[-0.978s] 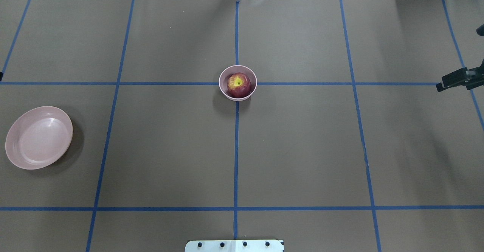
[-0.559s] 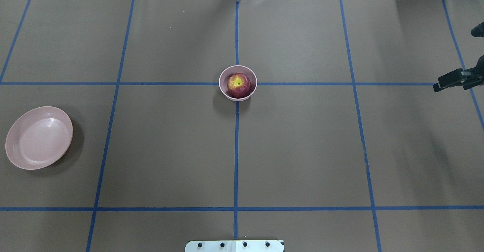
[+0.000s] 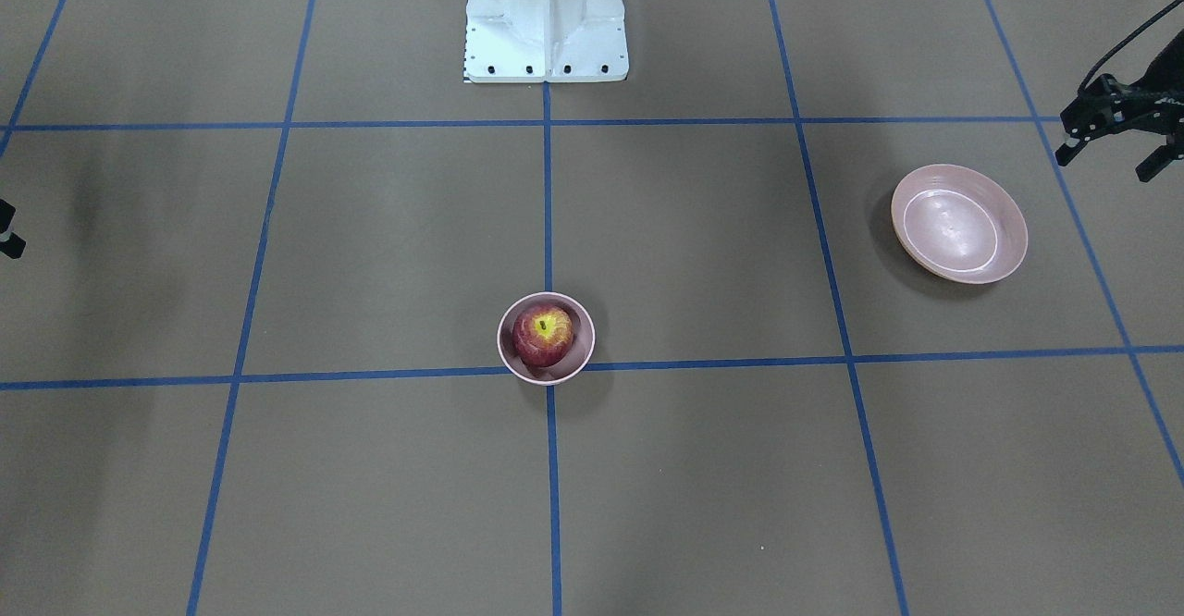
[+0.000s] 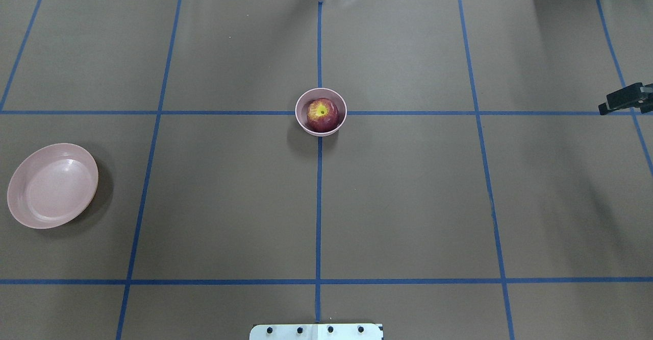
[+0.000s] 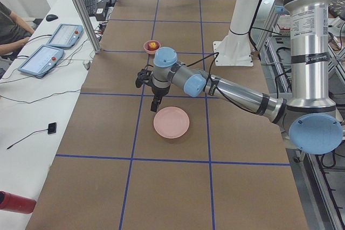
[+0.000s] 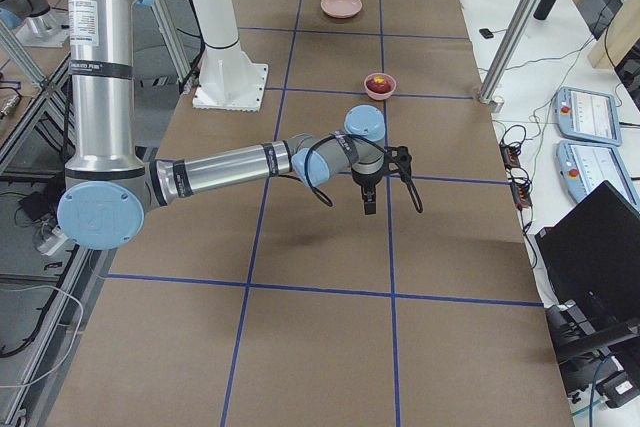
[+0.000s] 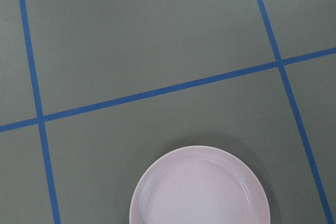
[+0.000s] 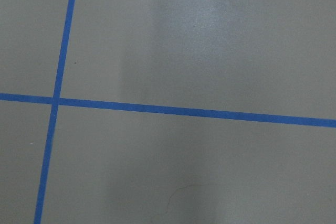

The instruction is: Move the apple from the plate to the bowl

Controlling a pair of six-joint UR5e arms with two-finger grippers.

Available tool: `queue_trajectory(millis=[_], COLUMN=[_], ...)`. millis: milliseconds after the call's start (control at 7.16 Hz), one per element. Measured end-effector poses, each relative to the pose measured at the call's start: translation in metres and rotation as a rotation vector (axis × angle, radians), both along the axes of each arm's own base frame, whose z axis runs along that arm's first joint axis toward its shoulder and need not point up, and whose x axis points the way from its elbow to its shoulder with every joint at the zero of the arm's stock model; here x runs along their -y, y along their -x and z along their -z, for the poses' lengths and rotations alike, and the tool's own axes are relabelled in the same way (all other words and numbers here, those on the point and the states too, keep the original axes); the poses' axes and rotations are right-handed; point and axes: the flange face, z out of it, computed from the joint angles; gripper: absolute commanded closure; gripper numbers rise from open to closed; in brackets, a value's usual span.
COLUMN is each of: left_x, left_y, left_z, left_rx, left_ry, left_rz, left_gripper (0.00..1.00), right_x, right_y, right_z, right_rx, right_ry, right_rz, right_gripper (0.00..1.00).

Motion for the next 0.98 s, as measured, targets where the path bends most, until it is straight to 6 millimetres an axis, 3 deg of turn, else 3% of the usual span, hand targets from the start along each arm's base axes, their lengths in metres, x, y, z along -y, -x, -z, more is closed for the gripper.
queue_trajectory(millis=[978], left_x=[0.001], left_y=[-0.001], left_z=[0.004], left_rx=[-0.006], left_ry=[-0.015], left_rz=[-0.003], left_gripper=[0.02], right_x=[0.004], right_y=[0.001], right_z=[-0.013], right_rx=[-0.013], right_ry=[0.015], right_rz=[0.003], right_gripper=[0.00])
